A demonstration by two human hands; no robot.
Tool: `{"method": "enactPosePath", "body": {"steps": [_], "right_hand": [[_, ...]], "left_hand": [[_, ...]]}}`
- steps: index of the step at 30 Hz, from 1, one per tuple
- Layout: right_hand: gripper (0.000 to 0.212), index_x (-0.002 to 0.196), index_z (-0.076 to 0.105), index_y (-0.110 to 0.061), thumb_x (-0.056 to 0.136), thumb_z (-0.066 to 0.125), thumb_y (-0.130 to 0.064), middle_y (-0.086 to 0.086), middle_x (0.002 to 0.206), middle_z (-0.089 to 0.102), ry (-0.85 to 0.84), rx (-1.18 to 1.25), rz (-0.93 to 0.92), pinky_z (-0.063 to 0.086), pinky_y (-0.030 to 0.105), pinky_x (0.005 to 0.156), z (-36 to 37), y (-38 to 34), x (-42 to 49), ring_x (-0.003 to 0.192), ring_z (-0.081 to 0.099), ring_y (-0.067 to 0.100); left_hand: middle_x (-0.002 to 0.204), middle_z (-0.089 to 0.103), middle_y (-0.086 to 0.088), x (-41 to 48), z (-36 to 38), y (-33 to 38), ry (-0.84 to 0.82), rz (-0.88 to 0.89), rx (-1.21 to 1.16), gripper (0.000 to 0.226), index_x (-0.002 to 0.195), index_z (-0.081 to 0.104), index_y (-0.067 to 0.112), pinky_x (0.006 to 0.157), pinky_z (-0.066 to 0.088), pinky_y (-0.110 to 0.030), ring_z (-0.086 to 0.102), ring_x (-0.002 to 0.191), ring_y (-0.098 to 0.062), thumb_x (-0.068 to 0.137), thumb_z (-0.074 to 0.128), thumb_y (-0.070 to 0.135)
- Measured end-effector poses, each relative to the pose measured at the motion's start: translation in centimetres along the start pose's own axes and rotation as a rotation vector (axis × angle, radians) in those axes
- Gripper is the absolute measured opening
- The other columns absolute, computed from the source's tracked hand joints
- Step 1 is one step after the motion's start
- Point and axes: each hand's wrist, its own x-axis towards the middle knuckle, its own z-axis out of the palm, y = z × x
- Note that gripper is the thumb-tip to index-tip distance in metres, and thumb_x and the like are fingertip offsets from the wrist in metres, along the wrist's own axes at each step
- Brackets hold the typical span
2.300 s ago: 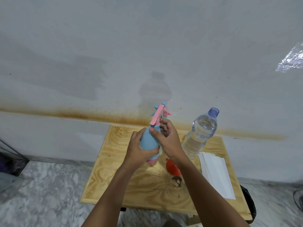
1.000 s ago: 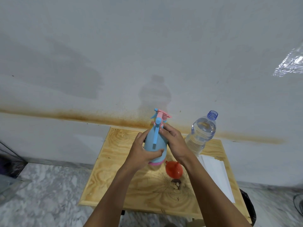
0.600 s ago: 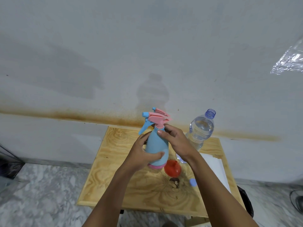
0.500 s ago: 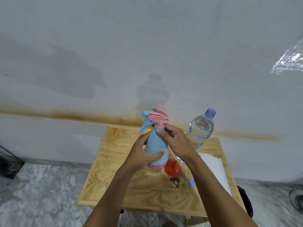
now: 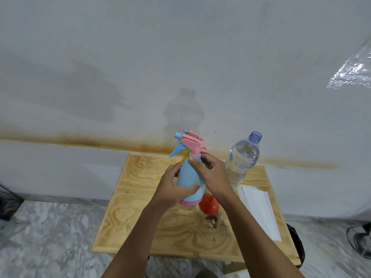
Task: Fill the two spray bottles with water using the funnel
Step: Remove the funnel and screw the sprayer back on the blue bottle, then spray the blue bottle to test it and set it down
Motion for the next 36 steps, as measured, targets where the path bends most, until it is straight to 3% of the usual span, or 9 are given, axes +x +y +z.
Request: {"method": "enactPosePath", "body": {"steps": [5,10,13,17,23,26,29,31,36], "right_hand": [[0.007,0.087,0.071,-0.035,0.084,0.077,-0.035,-0.013,0.091,0.074,0.050,-0.073,0.040,0.057,0.029,0.080,-0.5,0.5,0.7,0.088,0.068,0.001],[0.030,0.107,0.066,-0.023,0.082,0.072,-0.038,-0.006,0.089,0.068,-0.172,-0.032,0.107,0.052,0.026,0.074,-1.9,-0.4,1.7,0.081,0.064,0.007],[0.030,0.098,0.068,-0.021,0.078,0.065,-0.042,-0.003,0.086,0.066,-0.217,-0.082,0.238,0.047,0.025,0.074,-2.1,-1.0,2.3,0.075,0.060,0.006],[0.018,0.101,0.071,-0.015,0.094,0.055,-0.011,0.008,0.078,0.065,-0.255,-0.085,0.247,0.047,0.021,0.070,-1.6,-1.2,2.3,0.064,0.058,0.007],[0.026,0.086,0.064,-0.017,0.096,0.046,-0.001,-0.021,0.063,0.070,-0.202,-0.139,0.309,0.043,0.007,0.058,-2.4,0.0,1.9,0.052,0.058,-0.005],[0.021,0.108,0.065,-0.011,0.097,0.049,-0.006,-0.010,0.085,0.074,-0.255,-0.251,0.407,0.043,0.008,0.050,-2.3,1.1,1.8,0.054,0.061,0.002],[0.031,0.126,0.060,-0.021,0.099,0.047,-0.022,0.002,0.107,0.071,-0.402,-0.426,0.508,0.048,0.014,0.064,-1.9,3.6,1.2,0.084,0.069,0.020],[0.029,0.120,0.058,-0.036,0.097,0.046,-0.025,-0.001,0.100,0.071,-0.437,-0.456,0.569,0.049,0.023,0.078,-1.5,5.2,0.6,0.091,0.068,0.022],[0.019,0.085,0.063,-0.034,0.092,0.046,-0.028,-0.002,0.088,0.071,-0.357,-0.494,0.681,0.051,0.040,0.096,-1.0,8.4,-0.2,0.084,0.064,0.020]], "left_hand": [[0.113,0.069,0.003,-0.2,0.4,-0.1,-0.068,-0.043,-0.087,0.065,0.127,0.064,0.030,0.080,0.062,-0.037,0.066,0.108,-0.016,0.067,0.089,0.025],[0.117,0.069,-0.004,0.1,0.0,-0.1,-0.175,-0.124,-0.102,0.077,0.124,0.061,0.024,0.088,0.060,-0.041,0.065,0.110,-0.020,0.055,0.093,0.034],[0.117,0.069,-0.012,0.3,0.0,-0.2,-0.261,-0.207,-0.162,0.083,0.119,0.055,0.019,0.081,0.058,-0.033,0.068,0.101,-0.015,0.047,0.095,0.030],[0.116,0.073,-0.010,0.6,0.0,-1.0,-0.284,-0.275,-0.187,0.088,0.119,0.049,0.017,0.090,0.057,-0.045,0.069,0.109,-0.023,0.046,0.096,0.028],[0.122,0.069,-0.007,0.8,-1.2,-3.5,-0.351,-0.357,-0.211,0.102,0.131,0.052,0.025,0.091,0.057,-0.033,0.063,0.119,-0.020,0.043,0.100,0.043],[0.139,0.055,-0.001,0.5,-1.9,-6.1,-0.215,-0.427,0.086,0.098,0.138,0.051,0.025,0.092,0.047,-0.018,0.052,0.127,-0.013,0.054,0.091,0.057],[0.156,0.038,-0.005,0.0,-2.4,-10.1,-0.010,-0.474,0.631,0.094,0.150,0.038,0.020,0.114,0.036,-0.035,0.036,0.144,-0.023,0.074,0.080,0.056],[0.165,0.020,-0.008,-0.2,-2.4,-11.5,-0.065,-0.559,0.832,0.100,0.157,0.024,0.021,0.121,0.025,-0.043,0.020,0.151,-0.028,0.079,0.071,0.063],[0.167,0.002,-0.007,0.0,-1.7,-13.4,-0.179,-0.590,1.031,0.100,0.158,0.015,0.028,0.122,0.015,-0.051,0.005,0.153,-0.032,0.081,0.061,0.071]]}}
